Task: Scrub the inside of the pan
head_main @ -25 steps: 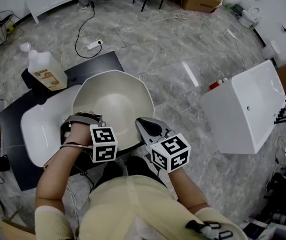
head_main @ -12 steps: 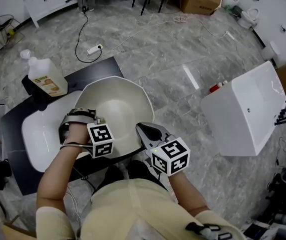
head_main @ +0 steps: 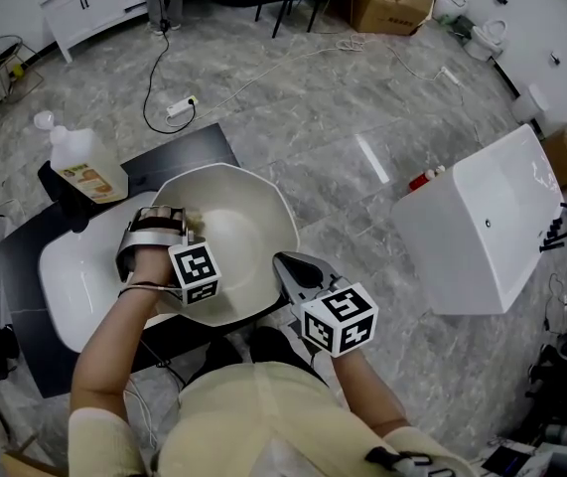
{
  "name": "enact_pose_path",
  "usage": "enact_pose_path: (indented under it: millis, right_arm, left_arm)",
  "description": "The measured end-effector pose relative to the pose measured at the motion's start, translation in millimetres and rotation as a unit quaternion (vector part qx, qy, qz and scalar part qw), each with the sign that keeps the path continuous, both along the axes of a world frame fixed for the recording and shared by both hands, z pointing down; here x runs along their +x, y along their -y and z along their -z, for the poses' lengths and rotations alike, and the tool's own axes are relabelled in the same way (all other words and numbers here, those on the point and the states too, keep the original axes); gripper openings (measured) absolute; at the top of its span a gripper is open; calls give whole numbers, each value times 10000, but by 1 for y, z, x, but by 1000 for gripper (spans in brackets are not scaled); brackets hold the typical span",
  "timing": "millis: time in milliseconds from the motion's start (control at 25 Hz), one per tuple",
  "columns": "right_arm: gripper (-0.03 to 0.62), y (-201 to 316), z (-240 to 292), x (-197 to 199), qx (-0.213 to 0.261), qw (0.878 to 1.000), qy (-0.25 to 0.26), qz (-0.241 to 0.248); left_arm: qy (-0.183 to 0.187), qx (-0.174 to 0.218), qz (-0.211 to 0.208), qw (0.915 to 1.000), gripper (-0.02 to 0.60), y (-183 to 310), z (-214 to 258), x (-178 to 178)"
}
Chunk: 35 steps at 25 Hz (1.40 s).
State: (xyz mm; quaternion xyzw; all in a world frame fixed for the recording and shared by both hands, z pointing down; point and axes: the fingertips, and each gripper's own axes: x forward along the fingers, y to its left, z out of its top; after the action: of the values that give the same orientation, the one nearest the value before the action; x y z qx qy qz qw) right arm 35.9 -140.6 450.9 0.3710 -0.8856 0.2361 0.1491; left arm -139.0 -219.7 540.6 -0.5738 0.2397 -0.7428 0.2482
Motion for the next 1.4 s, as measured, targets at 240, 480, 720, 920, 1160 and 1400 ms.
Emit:
enact_pose_path:
  millis: [240,480,720,920,1160,1400]
  right_arm:
    - [17,1,-1,5,-27,10000,12,-85]
    - [17,2,-5,9,-102,9998,50,-180]
    - [17,-1,-7,12,-112,9996,37,-252]
    - [17,-2,-7,17,-122,9994,36,-321]
    - [17,-3,-6,19,-118,9993,6,-343]
    - [17,-5,-5,19,-89,9993,-20,-372]
  left_arm:
    - [-213,478,95,9986,40,21,8,5]
    - [-378,868,115,9954,40,39,15,10]
    - [-579,1149,121,9916,40,53,20,20]
    - [-719,1363,51,9880,40,62,29,30]
    - [-1046,1375,128,9849,40,65,27,44]
    - [-1826,1245,464,9742,40,62,26,58]
